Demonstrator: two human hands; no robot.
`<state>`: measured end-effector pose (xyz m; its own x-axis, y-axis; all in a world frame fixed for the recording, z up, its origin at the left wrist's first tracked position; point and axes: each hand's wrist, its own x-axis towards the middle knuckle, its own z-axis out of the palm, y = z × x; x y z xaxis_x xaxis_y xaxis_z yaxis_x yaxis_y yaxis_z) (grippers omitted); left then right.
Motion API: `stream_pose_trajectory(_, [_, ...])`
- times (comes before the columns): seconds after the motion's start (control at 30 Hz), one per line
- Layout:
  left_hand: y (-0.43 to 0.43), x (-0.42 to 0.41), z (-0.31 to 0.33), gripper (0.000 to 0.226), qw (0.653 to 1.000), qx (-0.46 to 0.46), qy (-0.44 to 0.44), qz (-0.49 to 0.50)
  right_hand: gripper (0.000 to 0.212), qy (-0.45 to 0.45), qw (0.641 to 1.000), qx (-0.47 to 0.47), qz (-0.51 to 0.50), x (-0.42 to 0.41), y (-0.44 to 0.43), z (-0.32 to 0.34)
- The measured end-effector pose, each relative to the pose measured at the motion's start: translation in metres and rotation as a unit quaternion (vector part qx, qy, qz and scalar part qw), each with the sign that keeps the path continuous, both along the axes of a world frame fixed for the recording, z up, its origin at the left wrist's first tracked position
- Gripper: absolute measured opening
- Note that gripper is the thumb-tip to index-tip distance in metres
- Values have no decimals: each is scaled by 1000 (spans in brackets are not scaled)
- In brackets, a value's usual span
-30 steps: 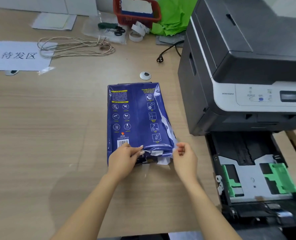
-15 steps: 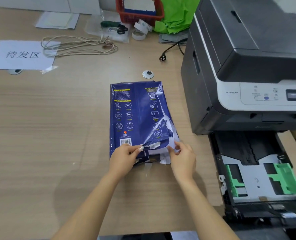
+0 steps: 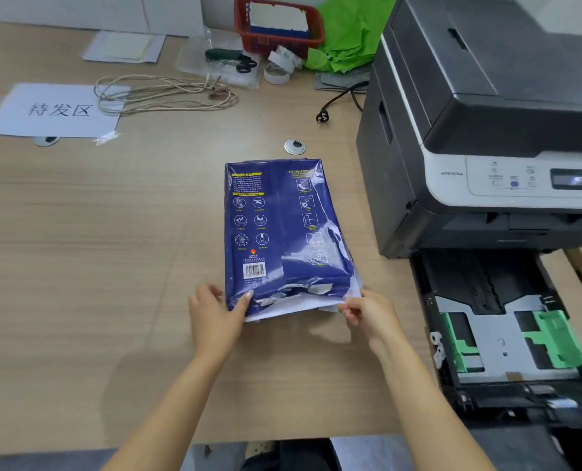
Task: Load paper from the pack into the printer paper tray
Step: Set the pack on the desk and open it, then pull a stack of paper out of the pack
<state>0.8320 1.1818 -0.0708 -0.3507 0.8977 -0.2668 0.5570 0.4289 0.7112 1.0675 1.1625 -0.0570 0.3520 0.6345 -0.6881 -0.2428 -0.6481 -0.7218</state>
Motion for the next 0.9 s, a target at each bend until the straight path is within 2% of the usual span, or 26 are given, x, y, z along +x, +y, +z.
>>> stream_pose_trajectory(0.03, [-3, -2, 2, 44, 997, -56, -49, 37, 16, 21, 1000, -13, 19, 3, -8, 2])
stream_pose_trajectory(0.1, [-11, -3, 9, 37, 965, -147, -209, 64, 15, 49, 997, -27, 56, 6, -25, 6])
stream_pose_trajectory(0.13, [-15, -4, 10, 30, 948, -170, -263, 54, 14, 62, 995, -32, 76, 7, -34, 8])
stream_pose_trajectory(0.2, [-23, -7, 10, 21, 933, -174, -312, 37, 13, 73, 990, -47, 113, 4, -51, 11])
stream_pose_trajectory(0.27, [-31, -11, 10, 18, 935, -163, -313, 32, 14, 56, 985, -62, 149, -3, -63, 14])
stream_pose_trajectory(0.33, [-39, -15, 11, 23, 941, -162, -297, 29, 17, -5, 985, -56, 161, -10, -66, 14])
stream_pose_trajectory(0.4, [-48, -16, 14, 24, 940, -166, -297, 20, 36, -99, 986, -21, 134, -16, -67, 9])
stream_pose_trajectory(0.47, [-60, -17, 16, 23, 940, -166, -297, 15, 37, -137, 988, 13, 72, -22, -70, 5])
stream_pose_trajectory(0.6, [-86, -20, 21, 21, 939, -151, -307, 32, 26, -139, 989, 33, 49, -28, -96, -2])
stream_pose_trajectory(0.7, [-111, -20, 33, 15, 940, -149, -306, 25, 39, -145, 988, 30, 36, -29, -123, 4])
stream_pose_trajectory(0.8, [-141, -17, 42, 10, 941, -133, -309, 21, 32, -137, 990, 37, 25, -25, -151, 13])
stream_pose_trajectory(0.9, [-178, -10, 52, 24, 937, -134, -321, 20, 36, -138, 989, 55, 20, -15, -184, 17])
